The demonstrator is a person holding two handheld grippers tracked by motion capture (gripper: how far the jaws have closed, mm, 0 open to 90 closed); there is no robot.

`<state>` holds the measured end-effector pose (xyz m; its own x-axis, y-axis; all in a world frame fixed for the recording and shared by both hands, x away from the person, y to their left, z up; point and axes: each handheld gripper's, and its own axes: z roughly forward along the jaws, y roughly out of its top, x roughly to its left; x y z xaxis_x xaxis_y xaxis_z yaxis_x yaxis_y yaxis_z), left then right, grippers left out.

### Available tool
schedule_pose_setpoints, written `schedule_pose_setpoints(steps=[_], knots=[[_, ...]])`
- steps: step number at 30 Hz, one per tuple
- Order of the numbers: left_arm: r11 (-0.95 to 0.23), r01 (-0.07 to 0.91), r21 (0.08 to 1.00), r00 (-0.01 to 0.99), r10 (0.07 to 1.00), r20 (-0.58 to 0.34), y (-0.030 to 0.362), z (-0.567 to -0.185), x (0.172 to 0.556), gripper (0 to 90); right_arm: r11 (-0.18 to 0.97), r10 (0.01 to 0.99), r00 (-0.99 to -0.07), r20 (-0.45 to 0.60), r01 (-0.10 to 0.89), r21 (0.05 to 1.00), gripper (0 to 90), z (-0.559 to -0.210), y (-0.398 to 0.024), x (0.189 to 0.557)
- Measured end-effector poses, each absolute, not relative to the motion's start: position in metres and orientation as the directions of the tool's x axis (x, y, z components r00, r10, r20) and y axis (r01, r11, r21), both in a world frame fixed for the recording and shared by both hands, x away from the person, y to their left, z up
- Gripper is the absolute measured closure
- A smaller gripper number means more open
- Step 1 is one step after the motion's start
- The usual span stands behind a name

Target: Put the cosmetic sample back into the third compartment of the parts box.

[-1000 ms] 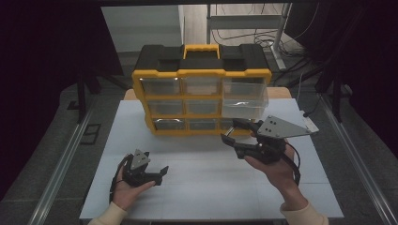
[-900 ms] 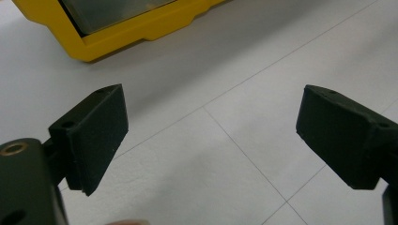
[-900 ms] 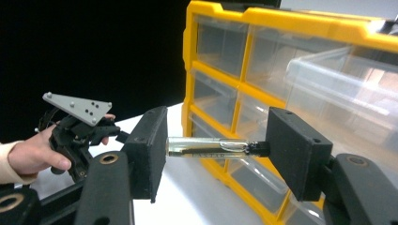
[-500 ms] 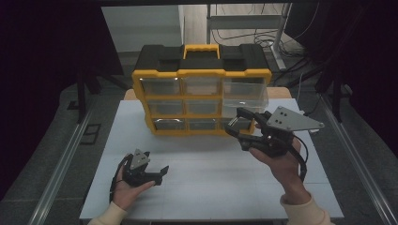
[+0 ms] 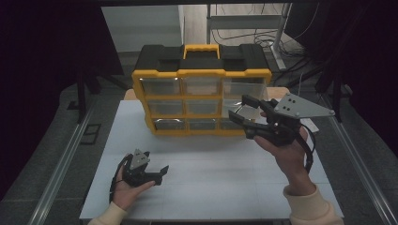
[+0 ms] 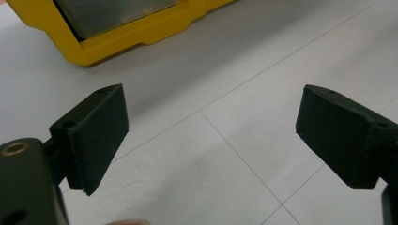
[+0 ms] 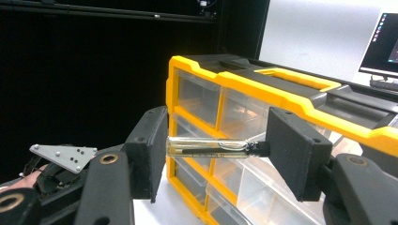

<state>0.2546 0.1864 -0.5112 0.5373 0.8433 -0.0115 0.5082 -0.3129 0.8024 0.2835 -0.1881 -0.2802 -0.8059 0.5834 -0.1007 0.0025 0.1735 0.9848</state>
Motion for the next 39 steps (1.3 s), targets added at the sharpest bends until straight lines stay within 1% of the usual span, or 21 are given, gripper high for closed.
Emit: schedule_pose_setpoints(steps=[8, 11, 12, 19, 25, 31, 39], knots=[[-0.313, 0.509, 0.802, 0.537, 0.844, -0.012, 0.187, -0.511, 0.255, 10.1, 0.162, 0.600, -0.794, -0.097, 0.002, 0.987, 40.2, -0.274, -0.191, 0.294], [-0.313, 0.509, 0.802, 0.537, 0.844, -0.012, 0.187, -0.511, 0.255, 10.1, 0.177, 0.609, -0.786, -0.102, 0.009, 0.984, 40.2, -0.273, -0.193, 0.296], [-0.312, 0.509, 0.802, 0.537, 0.844, -0.012, 0.187, -0.511, 0.255, 10.1, 0.163, 0.610, -0.787, -0.093, 0.010, 0.987, 40.2, -0.273, -0.192, 0.298], [-0.308, 0.510, 0.803, 0.534, 0.845, -0.015, 0.187, -0.512, 0.255, 10.1, 0.170, 0.627, -0.773, -0.092, 0.021, 0.985, 40.2, -0.272, -0.191, 0.312], [-0.304, 0.510, 0.804, 0.531, 0.847, -0.016, 0.188, -0.512, 0.255, 10.1, 0.209, 0.644, -0.756, -0.113, 0.031, 0.977, 40.2, -0.270, -0.188, 0.322], [-0.309, 0.510, 0.803, 0.532, 0.847, -0.013, 0.188, -0.512, 0.255, 10.1, 0.223, 0.664, -0.738, -0.120, 0.042, 0.974, 40.2, -0.269, -0.184, 0.333], [-0.309, 0.511, 0.802, 0.533, 0.846, -0.013, 0.189, -0.512, 0.255, 10.1, 0.251, 0.696, -0.709, -0.119, 0.085, 0.964, 40.2, -0.272, -0.185, 0.353]])
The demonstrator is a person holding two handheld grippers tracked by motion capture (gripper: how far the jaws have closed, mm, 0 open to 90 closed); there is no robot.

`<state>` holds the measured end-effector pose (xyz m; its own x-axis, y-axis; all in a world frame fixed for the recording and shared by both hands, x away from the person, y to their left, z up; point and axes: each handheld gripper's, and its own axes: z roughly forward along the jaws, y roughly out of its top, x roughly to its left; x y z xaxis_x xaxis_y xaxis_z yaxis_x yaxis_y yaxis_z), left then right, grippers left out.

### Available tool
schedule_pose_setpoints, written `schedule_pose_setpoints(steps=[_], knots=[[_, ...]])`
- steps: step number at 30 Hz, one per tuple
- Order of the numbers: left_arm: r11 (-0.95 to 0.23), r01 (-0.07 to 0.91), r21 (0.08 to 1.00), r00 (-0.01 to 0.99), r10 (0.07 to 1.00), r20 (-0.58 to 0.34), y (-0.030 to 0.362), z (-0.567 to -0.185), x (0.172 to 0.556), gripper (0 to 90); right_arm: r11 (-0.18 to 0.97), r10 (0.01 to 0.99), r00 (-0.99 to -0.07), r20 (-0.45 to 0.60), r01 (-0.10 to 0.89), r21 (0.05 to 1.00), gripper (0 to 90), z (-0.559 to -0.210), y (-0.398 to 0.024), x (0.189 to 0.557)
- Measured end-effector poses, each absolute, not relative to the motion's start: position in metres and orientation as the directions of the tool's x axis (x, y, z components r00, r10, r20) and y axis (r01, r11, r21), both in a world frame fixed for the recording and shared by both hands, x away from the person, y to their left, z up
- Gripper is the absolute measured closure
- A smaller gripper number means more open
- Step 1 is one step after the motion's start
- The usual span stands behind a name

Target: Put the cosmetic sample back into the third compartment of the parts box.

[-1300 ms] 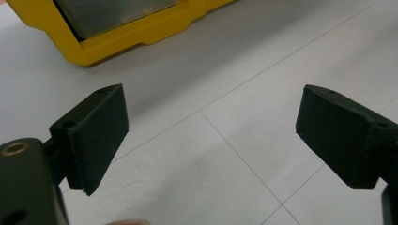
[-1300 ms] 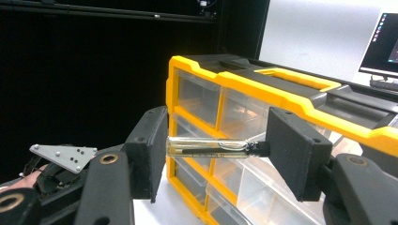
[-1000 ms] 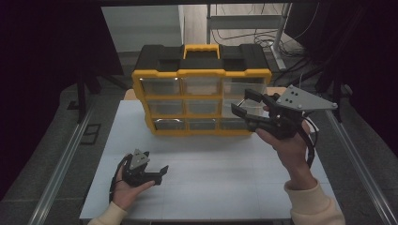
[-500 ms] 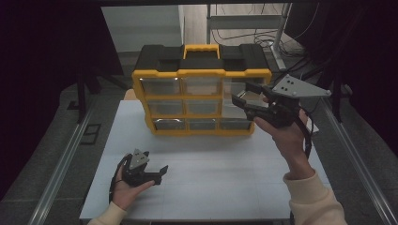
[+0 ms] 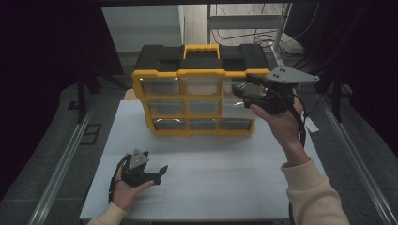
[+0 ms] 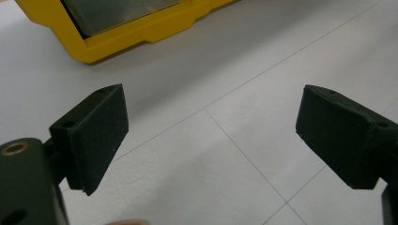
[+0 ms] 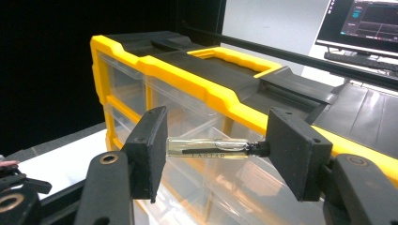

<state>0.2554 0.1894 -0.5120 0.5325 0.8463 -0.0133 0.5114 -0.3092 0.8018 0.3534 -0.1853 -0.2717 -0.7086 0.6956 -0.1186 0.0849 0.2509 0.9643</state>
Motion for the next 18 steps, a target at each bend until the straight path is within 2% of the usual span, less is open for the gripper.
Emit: schedule_pose_setpoints(steps=[14, 16, 18], knots=[[-0.312, 0.513, 0.800, 0.534, 0.845, -0.013, 0.189, -0.512, 0.255, 10.1, 0.272, 0.713, -0.690, -0.127, 0.105, 0.957, 39.9, -0.275, -0.184, 0.363], [-0.312, 0.513, 0.800, 0.534, 0.845, -0.012, 0.189, -0.512, 0.255, 10.1, 0.271, 0.717, -0.685, -0.131, 0.101, 0.957, 38.7, -0.277, -0.183, 0.365], [-0.312, 0.513, 0.800, 0.534, 0.845, -0.012, 0.189, -0.512, 0.255, 10.1, 0.289, 0.713, -0.688, -0.133, 0.115, 0.951, 31.0, -0.277, -0.183, 0.366]])
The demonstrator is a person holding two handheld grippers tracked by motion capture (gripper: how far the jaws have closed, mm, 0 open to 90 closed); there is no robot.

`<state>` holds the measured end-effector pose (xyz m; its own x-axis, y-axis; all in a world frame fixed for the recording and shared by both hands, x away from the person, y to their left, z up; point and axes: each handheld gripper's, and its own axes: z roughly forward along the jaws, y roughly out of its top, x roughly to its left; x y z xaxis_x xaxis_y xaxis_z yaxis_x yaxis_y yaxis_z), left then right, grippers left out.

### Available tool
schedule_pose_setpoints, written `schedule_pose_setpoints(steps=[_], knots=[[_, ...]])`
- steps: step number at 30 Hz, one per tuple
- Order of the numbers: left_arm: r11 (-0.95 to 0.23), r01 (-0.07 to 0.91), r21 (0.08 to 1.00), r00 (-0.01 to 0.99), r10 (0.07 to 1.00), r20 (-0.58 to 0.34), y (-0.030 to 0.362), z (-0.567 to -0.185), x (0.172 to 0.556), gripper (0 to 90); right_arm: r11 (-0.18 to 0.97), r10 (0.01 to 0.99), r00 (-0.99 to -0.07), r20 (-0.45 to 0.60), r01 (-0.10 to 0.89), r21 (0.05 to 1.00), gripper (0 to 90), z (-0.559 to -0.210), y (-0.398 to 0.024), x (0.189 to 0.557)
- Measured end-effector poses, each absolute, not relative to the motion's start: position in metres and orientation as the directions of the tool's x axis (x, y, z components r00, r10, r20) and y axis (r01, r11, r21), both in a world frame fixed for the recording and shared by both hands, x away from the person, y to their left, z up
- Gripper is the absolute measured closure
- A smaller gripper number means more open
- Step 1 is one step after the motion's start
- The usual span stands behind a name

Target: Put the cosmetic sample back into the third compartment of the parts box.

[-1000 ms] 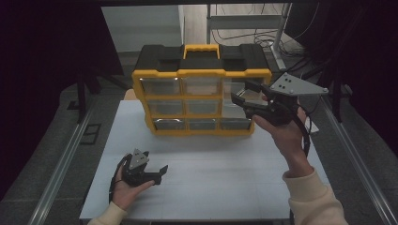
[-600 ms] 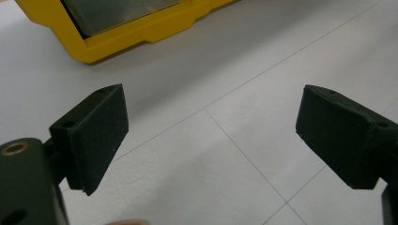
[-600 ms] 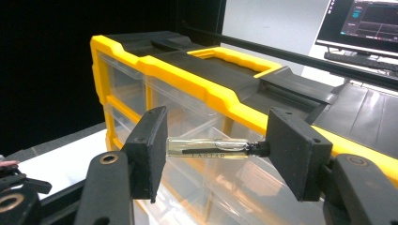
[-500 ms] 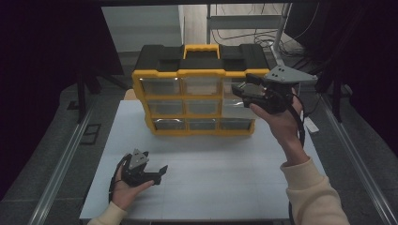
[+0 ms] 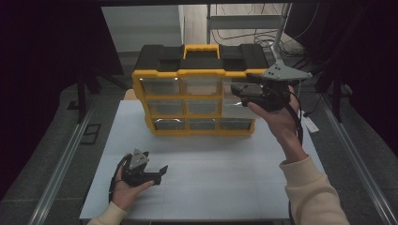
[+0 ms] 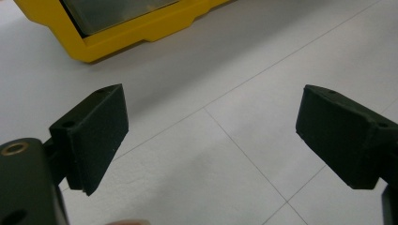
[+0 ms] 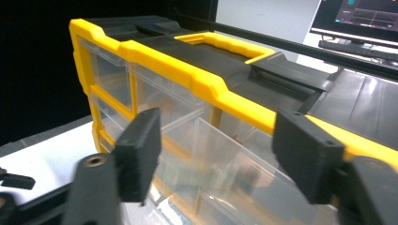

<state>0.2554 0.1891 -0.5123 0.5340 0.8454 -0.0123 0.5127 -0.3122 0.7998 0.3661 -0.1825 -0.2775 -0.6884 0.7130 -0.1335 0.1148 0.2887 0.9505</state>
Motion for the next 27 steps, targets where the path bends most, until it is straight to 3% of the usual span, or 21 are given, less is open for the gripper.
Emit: schedule_pose_setpoints(steps=[6, 27], knots=[[-0.312, 0.511, 0.801, 0.535, 0.845, -0.013, 0.189, -0.512, 0.255, 10.1, 0.276, 0.698, -0.704, -0.134, 0.091, 0.957, 24.6, -0.278, -0.185, 0.356], [-0.294, 0.498, 0.816, 0.543, 0.839, -0.029, 0.188, -0.507, 0.252, 9.8, 0.230, 0.665, -0.738, -0.117, 0.053, 0.972, 24.9, -0.291, -0.224, 0.306]])
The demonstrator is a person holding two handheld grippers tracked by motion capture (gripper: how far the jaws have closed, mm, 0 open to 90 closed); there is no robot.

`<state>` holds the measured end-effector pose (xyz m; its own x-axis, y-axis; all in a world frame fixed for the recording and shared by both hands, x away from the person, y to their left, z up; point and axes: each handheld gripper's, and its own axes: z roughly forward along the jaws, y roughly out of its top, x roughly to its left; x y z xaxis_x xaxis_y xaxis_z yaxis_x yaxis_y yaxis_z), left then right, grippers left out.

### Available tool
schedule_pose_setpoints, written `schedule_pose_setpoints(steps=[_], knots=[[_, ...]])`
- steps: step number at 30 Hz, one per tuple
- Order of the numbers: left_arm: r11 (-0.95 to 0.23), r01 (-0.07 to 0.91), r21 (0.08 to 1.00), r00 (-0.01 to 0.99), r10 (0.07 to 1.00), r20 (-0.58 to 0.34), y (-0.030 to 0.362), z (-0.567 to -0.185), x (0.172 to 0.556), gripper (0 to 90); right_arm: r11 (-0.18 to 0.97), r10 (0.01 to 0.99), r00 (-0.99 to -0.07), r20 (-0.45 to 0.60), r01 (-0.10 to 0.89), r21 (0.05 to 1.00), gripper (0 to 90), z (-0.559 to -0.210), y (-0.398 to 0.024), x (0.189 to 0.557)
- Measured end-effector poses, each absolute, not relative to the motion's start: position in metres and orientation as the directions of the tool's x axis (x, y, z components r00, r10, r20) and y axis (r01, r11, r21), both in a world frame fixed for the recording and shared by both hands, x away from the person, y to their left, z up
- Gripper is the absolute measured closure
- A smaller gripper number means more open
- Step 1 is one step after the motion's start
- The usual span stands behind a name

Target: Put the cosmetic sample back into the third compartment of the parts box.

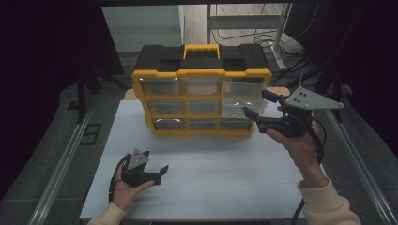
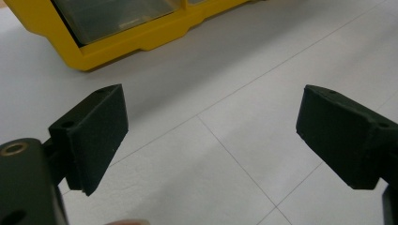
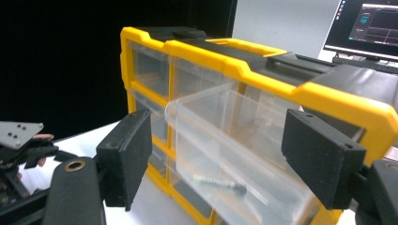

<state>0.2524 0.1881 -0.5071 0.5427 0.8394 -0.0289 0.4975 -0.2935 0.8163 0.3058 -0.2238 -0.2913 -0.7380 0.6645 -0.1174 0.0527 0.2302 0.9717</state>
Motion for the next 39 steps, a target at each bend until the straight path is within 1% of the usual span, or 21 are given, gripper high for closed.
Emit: schedule_pose_setpoints(steps=[4, 8, 10, 13, 15, 17, 18, 20, 21, 23, 24, 25, 31, 34, 39], knots=[[-0.292, 0.496, 0.817, 0.543, 0.839, -0.030, 0.188, -0.507, 0.252, 9.8, 0.234, 0.671, -0.731, -0.124, 0.050, 0.971, 24.9, -0.297, -0.231, 0.297], [-0.289, 0.494, 0.820, 0.538, 0.842, -0.028, 0.190, -0.506, 0.251, 9.8, 0.250, 0.675, -0.727, -0.124, 0.068, 0.966, 24.8, -0.310, -0.242, 0.284], [-0.285, 0.492, 0.823, 0.536, 0.844, -0.028, 0.191, -0.507, 0.251, 9.8, 0.280, 0.673, -0.727, -0.132, 0.086, 0.956, 24.6, -0.325, -0.247, 0.277], [-0.291, 0.491, 0.821, 0.538, 0.842, -0.023, 0.191, -0.507, 0.251, 9.9, 0.298, 0.676, -0.729, -0.112, 0.131, 0.945, 24.6, -0.347, -0.253, 0.272], [-0.292, 0.490, 0.822, 0.540, 0.842, -0.022, 0.191, -0.507, 0.251, 9.8, 0.302, 0.678, -0.727, -0.107, 0.143, 0.943, 24.6, -0.353, -0.255, 0.271], [-0.297, 0.488, 0.821, 0.542, 0.840, -0.018, 0.191, -0.507, 0.251, 9.8, 0.312, 0.687, -0.722, -0.089, 0.182, 0.932, 24.5, -0.370, -0.259, 0.269], [-0.294, 0.484, 0.824, 0.543, 0.840, -0.019, 0.190, -0.507, 0.250, 9.8, 0.305, 0.688, -0.723, -0.062, 0.211, 0.929, 24.4, -0.384, -0.264, 0.268], [-0.294, 0.481, 0.826, 0.544, 0.839, -0.018, 0.190, -0.507, 0.249, 9.8, 0.299, 0.686, -0.726, -0.050, 0.219, 0.929, 24.2, -0.389, -0.266, 0.268], [-0.295, 0.478, 0.827, 0.546, 0.837, -0.017, 0.190, -0.507, 0.249, 9.8, 0.303, 0.695, -0.718, -0.042, 0.239, 0.923, 23.9, -0.405, -0.270, 0.267], [-0.296, 0.478, 0.827, 0.547, 0.837, -0.017, 0.190, -0.507, 0.249, 9.8, 0.307, 0.697, -0.716, -0.043, 0.244, 0.920, 23.9, -0.410, -0.272, 0.267], [-0.297, 0.481, 0.825, 0.547, 0.837, -0.017, 0.190, -0.507, 0.250, 9.8, 0.313, 0.702, -0.712, -0.031, 0.269, 0.911, 23.8, -0.424, -0.277, 0.267], [-0.297, 0.481, 0.825, 0.547, 0.837, -0.017, 0.190, -0.507, 0.250, 9.8, 0.313, 0.702, -0.712, -0.031, 0.269, 0.911, 23.8, -0.424, -0.277, 0.267], [-0.311, 0.489, 0.815, 0.551, 0.834, -0.012, 0.187, -0.510, 0.251, 9.8, 0.306, 0.740, -0.672, 0.009, 0.349, 0.886, 23.7, -0.460, -0.301, 0.273], [-0.313, 0.489, 0.814, 0.553, 0.833, -0.012, 0.186, -0.510, 0.252, 9.8, 0.288, 0.759, -0.651, 0.033, 0.381, 0.878, 23.8, -0.472, -0.312, 0.275], [-0.315, 0.489, 0.813, 0.553, 0.833, -0.010, 0.185, -0.511, 0.252, 9.8, 0.285, 0.763, -0.645, 0.047, 0.401, 0.871, 23.8, -0.481, -0.319, 0.279]])
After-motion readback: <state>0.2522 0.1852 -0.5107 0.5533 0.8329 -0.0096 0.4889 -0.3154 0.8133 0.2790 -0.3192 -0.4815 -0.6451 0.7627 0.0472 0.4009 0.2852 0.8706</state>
